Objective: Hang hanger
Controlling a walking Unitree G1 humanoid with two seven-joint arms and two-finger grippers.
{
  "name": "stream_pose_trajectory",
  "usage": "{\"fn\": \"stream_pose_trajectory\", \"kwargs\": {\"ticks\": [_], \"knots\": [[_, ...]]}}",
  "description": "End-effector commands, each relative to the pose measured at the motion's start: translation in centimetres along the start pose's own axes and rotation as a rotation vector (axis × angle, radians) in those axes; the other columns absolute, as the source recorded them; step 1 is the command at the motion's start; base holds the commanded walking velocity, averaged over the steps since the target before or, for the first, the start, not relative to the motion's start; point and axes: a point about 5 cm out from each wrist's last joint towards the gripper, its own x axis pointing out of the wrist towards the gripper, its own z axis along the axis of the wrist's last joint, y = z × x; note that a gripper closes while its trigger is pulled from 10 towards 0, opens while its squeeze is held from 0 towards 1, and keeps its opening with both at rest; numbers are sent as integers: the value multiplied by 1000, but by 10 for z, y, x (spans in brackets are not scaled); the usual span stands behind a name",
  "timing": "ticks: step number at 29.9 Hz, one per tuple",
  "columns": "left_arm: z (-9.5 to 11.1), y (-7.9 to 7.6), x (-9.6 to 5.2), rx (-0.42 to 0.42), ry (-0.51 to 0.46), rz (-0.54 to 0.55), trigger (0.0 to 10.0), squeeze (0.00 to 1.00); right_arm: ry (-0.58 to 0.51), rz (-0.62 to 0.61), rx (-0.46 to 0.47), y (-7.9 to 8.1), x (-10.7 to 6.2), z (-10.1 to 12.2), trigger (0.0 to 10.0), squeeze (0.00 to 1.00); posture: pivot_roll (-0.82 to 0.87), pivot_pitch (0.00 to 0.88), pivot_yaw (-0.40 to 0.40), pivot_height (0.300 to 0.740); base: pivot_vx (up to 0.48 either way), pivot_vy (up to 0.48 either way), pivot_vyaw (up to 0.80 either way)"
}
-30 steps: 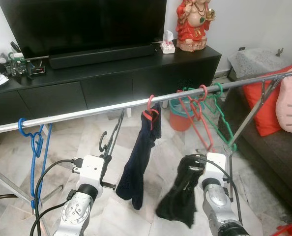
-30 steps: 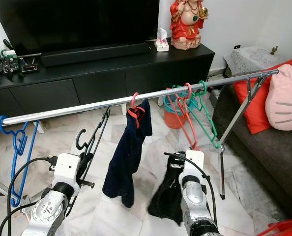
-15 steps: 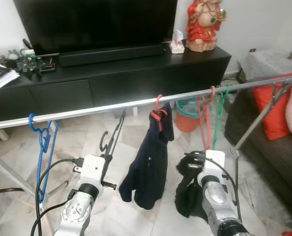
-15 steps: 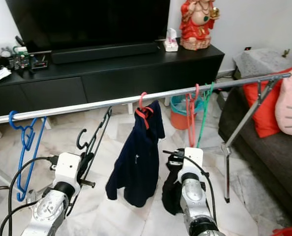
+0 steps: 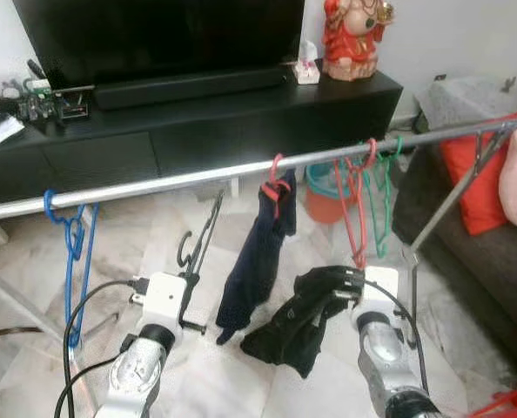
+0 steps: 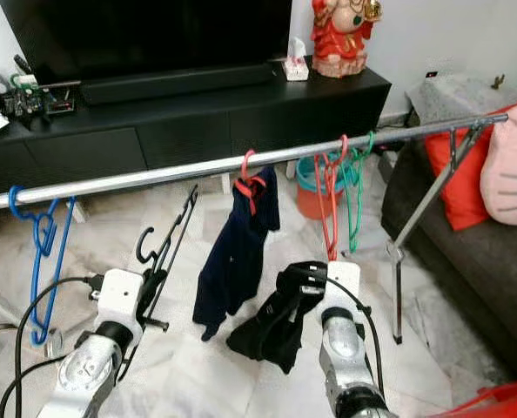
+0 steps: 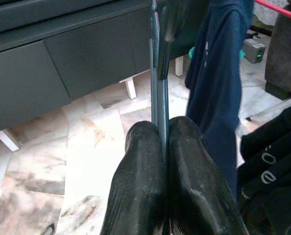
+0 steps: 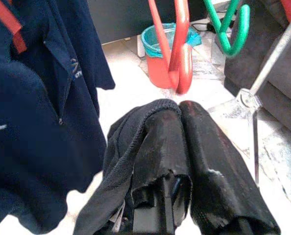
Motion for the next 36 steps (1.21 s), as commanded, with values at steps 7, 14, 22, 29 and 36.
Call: {"fn": "stream_pose_trajectory", "kwargs": {"ticks": [7,14,22,29,36], "knots": [[-1,-1,0,8,13,-9,10000,0,-27,-1,-3,-1,2,6,10000,0,20,0,-29,740,-284,0,0],[-1,-1,0,8,10,-6,10000,0,-31,-3,-1,-2,3,7,10000,0,19,0,-29,740,-281,0,0],[-1,-1,0,8,11,-7,10000,0,-38,2,4,-1,4,10,10000,0,19,0,-29,740,-283,0,0],[-1,0,0,9,14,-8,10000,0,-41,8,5,0,5,12,10000,0,20,0,-30,740,-284,0,0],[-1,-1,0,11,17,-15,10000,0,-54,22,0,2,7,16,10000,0,13,0,-23,740,-281,0,0]]}}
